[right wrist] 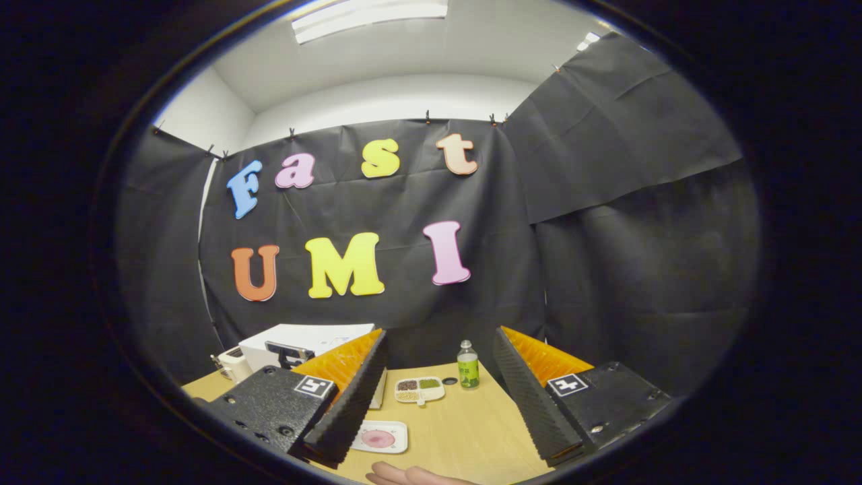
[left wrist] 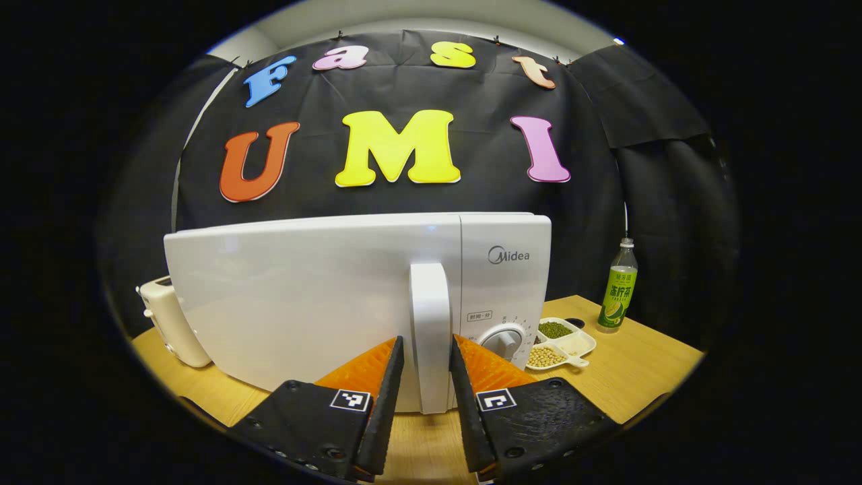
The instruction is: Open the microwave oven with the left hand, put the food in, and close the microwave oven.
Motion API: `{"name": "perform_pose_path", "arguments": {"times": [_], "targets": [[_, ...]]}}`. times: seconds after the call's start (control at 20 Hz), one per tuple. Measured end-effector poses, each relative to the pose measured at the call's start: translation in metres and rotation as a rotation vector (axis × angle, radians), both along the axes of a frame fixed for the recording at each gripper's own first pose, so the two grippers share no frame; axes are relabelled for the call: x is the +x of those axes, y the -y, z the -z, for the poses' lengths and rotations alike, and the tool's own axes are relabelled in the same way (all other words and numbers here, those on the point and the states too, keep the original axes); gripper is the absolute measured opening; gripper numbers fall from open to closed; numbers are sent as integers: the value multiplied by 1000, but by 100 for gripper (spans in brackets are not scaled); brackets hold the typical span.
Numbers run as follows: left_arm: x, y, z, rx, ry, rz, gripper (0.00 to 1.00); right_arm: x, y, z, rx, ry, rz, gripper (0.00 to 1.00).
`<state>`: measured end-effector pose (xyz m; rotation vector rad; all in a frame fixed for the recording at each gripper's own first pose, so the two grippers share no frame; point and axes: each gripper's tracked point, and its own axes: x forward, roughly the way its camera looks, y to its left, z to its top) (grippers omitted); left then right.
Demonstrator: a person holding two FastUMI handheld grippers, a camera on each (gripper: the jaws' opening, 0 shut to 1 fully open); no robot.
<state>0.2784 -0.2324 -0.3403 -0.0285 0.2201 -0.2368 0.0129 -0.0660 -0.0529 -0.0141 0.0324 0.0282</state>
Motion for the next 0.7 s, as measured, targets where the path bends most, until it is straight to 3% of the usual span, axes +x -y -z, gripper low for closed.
{"name": "perform_pose_path", "arguments": {"times": [0.1,0.15,0.2,0.25,0.35,0.4,0.45,0.55,0.6,0.7], "targets": [[2,3,1,-43,-10,1,44,2,1,1,-3,5,-4,91],[3,3,3,-30,-10,-10,29,4,3,4,-9,4,0,90],[4,3,3,13,7,-19,35,6,5,7,-15,-4,3,90],[-2,5,5,67,21,-13,34,7,5,12,-21,-12,3,90],[3,3,5,147,34,-28,26,9,4,16,-31,-22,1,90],[3,4,5,137,25,-31,26,10,4,18,-34,-27,4,100],[4,5,7,100,0,-41,13,9,4,22,-40,-36,3,90],[-1,3,8,79,-40,-47,13,10,4,26,-40,-49,2,91],[-2,3,7,87,-43,-41,13,10,5,26,-37,-51,4,100],[-4,4,8,77,-60,-28,13,11,8,27,-29,-50,12,100]]}}
